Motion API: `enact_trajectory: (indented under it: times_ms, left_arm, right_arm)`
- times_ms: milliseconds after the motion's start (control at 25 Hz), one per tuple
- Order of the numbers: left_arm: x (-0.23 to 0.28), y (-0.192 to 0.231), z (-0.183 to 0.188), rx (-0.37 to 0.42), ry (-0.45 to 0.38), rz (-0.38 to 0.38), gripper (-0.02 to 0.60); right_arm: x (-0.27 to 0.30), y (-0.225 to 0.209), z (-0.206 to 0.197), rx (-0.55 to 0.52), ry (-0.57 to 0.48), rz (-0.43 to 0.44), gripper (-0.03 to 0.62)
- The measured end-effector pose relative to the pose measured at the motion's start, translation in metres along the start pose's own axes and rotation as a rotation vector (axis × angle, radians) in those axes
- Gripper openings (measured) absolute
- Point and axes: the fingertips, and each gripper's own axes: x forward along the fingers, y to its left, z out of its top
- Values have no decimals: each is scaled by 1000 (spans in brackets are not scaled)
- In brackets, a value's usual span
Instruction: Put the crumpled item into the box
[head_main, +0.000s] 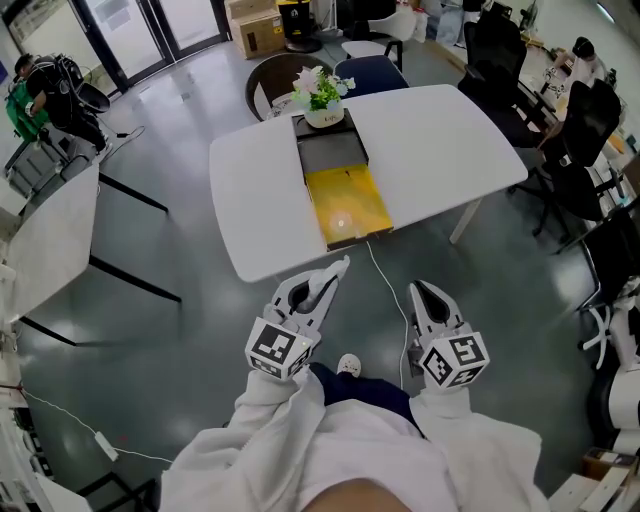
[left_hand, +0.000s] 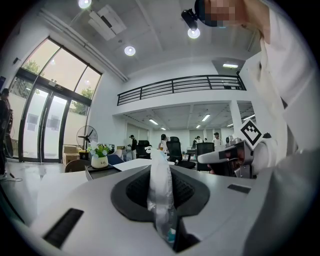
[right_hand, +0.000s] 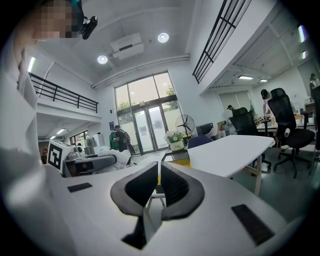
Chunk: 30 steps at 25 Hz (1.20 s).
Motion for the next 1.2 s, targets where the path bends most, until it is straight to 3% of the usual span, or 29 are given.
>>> enact_trajectory:
  times_ms: [760,1200]
  left_arm:
    - [20,5,-20,-59,64,22,55]
    - [77,42,-20,-98,105,-24,55]
  right_arm:
    - [22,-11,-11,37,56,42,39]
    - [78,-34,16,28,56,65,39]
